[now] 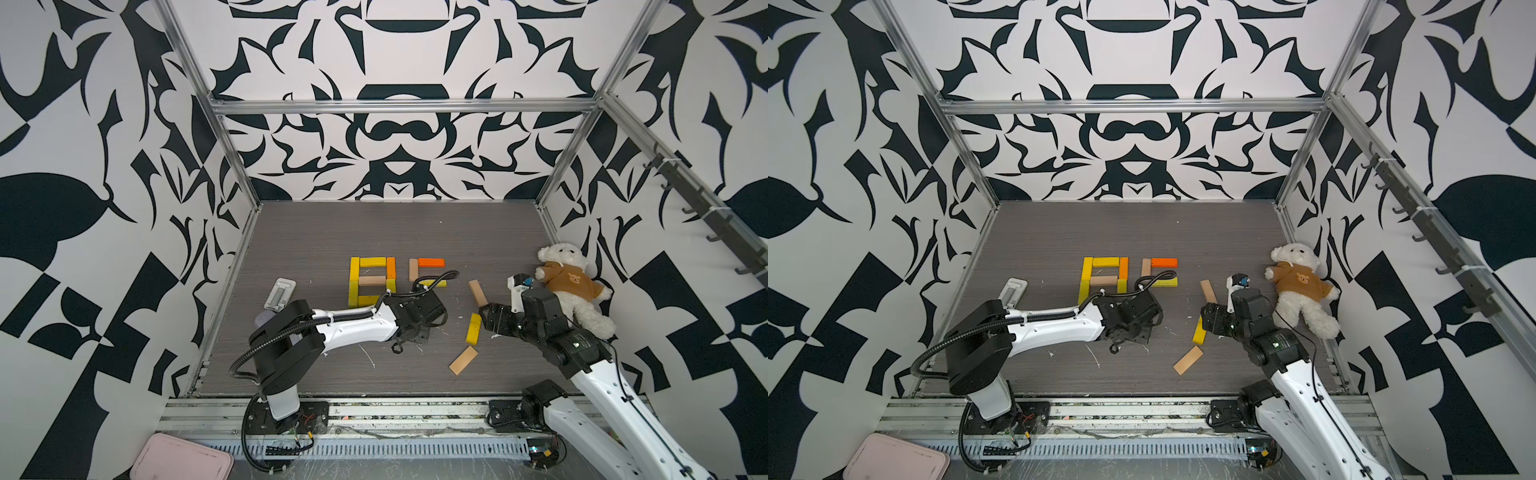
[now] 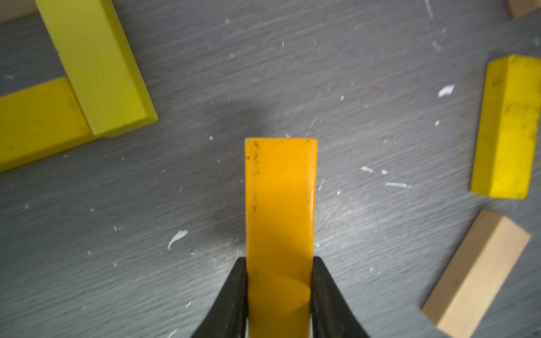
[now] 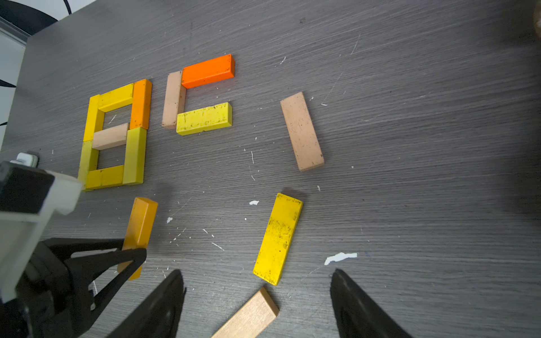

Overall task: Assemble the number 8 with building blocks
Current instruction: Pick up the building block from the center of the board, then assemble the building block at the center of the board.

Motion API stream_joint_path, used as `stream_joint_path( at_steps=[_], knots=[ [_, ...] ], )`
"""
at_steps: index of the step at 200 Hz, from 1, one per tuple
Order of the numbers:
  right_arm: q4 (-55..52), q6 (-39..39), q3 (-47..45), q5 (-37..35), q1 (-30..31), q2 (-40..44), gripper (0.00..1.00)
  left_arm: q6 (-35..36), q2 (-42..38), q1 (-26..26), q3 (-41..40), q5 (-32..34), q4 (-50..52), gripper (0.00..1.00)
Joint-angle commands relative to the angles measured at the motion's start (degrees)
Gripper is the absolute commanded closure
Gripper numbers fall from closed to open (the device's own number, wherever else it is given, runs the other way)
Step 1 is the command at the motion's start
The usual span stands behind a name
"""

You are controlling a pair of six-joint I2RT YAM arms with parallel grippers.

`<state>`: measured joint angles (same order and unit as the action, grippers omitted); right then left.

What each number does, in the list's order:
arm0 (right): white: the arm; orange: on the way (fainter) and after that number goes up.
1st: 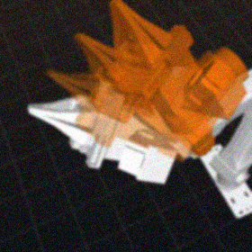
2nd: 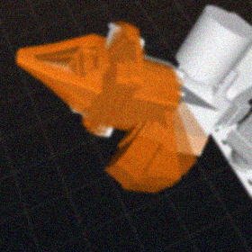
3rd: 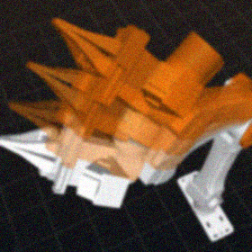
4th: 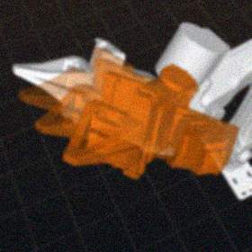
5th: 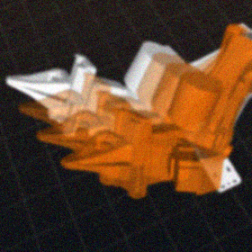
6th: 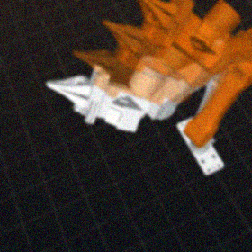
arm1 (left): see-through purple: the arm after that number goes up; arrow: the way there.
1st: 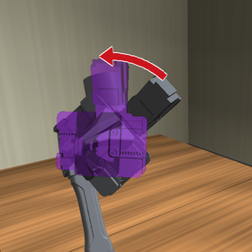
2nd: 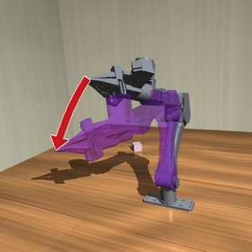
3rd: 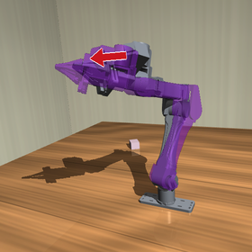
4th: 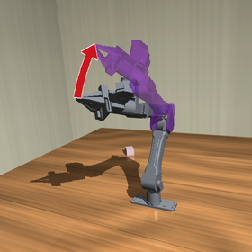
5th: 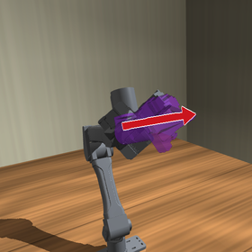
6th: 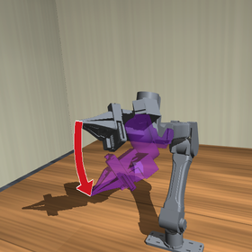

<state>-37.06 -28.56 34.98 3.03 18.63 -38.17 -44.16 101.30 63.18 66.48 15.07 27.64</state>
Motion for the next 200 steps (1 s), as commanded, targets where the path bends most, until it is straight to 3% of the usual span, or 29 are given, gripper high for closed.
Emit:
stream_joint_path(
  at_steps=[1, 89, 200],
  knots=[
    [0.3, -0.9, 0.4, -1.5, 0.3, 0.5, 0.19, -3.2, 1.8, -1.8, 2.7, -0.1, 1.4, 0.70],
    [3.1, -2.7, -1.2, -2.8, 0.3, 0.7, 0.20, -7.5, 9.2, -5.8, 11.3, 1.2, 4.6, 0.70],
    [4.9, -2.9, -1.0, -2.9, 0.3, 0.2, 0.20, -8.5, 15.0, -9.0, 15.1, -0.5, 3.7, 0.70]
  ],
)
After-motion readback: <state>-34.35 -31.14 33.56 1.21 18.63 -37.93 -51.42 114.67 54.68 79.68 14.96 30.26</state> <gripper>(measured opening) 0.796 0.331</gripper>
